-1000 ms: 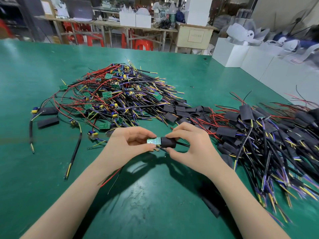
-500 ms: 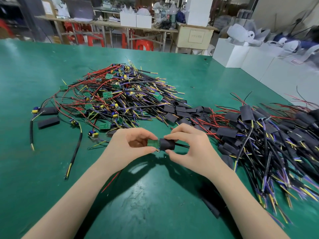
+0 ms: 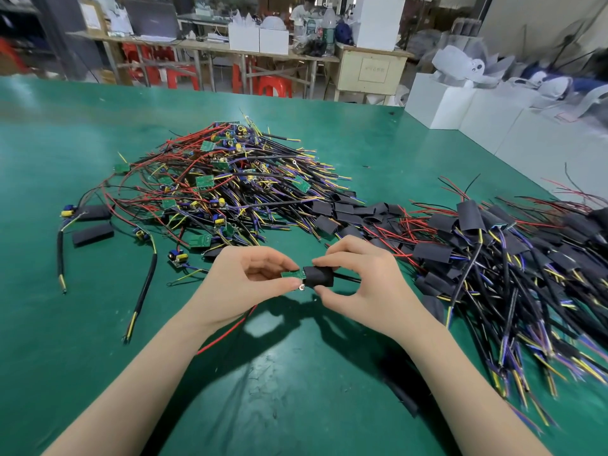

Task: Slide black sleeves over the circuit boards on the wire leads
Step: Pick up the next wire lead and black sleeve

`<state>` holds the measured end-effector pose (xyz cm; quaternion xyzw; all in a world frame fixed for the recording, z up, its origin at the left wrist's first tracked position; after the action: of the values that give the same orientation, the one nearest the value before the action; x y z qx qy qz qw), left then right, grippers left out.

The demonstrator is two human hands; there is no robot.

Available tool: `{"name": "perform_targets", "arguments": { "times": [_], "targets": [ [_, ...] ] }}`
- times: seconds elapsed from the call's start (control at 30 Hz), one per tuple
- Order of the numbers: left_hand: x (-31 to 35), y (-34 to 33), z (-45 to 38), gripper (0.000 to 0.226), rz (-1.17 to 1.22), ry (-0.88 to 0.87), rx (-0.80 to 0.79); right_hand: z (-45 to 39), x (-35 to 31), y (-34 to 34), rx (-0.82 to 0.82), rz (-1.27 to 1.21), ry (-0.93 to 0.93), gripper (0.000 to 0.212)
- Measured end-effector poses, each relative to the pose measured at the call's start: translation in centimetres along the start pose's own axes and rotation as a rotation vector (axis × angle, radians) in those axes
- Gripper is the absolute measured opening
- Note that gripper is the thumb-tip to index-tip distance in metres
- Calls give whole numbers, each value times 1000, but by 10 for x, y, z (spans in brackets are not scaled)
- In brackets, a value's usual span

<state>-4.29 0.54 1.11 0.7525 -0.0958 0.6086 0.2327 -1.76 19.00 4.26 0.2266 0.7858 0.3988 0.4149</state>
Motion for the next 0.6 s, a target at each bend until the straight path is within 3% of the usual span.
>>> {"name": "perform_targets", "arguments": {
  "times": [0.6],
  "targets": [
    [4, 2, 1, 22, -86, -63, -44, -1, -2, 2, -5, -32, -19, 30]
  ]
}}
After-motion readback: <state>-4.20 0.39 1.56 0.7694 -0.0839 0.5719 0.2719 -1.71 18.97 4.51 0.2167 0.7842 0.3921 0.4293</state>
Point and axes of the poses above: each hand's wrist, its own z-axis away from the middle knuckle, its own y-axis out of the back of the hand, x = y × z, the point moved 4 cm from there along -z, towards the middle knuckle, and after that the axes turned 11 degrees about -x, right-handed, at the moved point
